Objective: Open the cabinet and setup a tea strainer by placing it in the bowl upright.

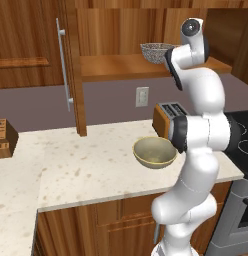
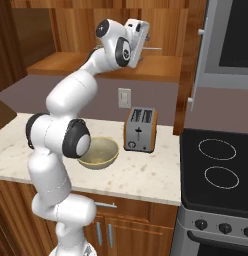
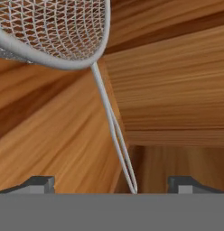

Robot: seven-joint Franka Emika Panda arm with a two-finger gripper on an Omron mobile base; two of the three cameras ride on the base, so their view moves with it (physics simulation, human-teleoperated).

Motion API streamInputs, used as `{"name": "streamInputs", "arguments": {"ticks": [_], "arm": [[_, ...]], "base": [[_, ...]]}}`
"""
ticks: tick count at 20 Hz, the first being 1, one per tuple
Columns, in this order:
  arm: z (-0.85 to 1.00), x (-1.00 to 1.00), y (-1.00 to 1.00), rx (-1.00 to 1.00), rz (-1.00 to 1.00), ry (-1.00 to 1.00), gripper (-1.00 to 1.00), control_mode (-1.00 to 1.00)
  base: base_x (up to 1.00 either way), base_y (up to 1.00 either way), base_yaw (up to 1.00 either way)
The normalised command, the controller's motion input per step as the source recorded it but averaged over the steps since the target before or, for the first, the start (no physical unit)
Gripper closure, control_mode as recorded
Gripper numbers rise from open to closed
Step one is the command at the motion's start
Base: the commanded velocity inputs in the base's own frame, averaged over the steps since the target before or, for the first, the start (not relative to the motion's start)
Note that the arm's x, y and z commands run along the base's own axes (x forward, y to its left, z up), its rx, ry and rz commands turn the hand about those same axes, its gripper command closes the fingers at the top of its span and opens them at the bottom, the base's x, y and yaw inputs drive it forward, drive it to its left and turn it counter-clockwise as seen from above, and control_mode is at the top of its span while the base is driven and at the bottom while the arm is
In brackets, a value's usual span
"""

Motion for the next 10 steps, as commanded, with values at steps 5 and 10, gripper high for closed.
{"name": "streamInputs", "arguments": {"ticks": [5, 10], "arm": [[-0.02, 0.18, -0.12, 0.00, 0.00, 0.00, -1.00, -1.00], [-0.05, 0.24, -0.10, 0.00, 0.00, 0.00, -1.00, -1.00]], "base": [[0.00, 0.00, 0.00], [0.00, 0.00, 0.00]]}}
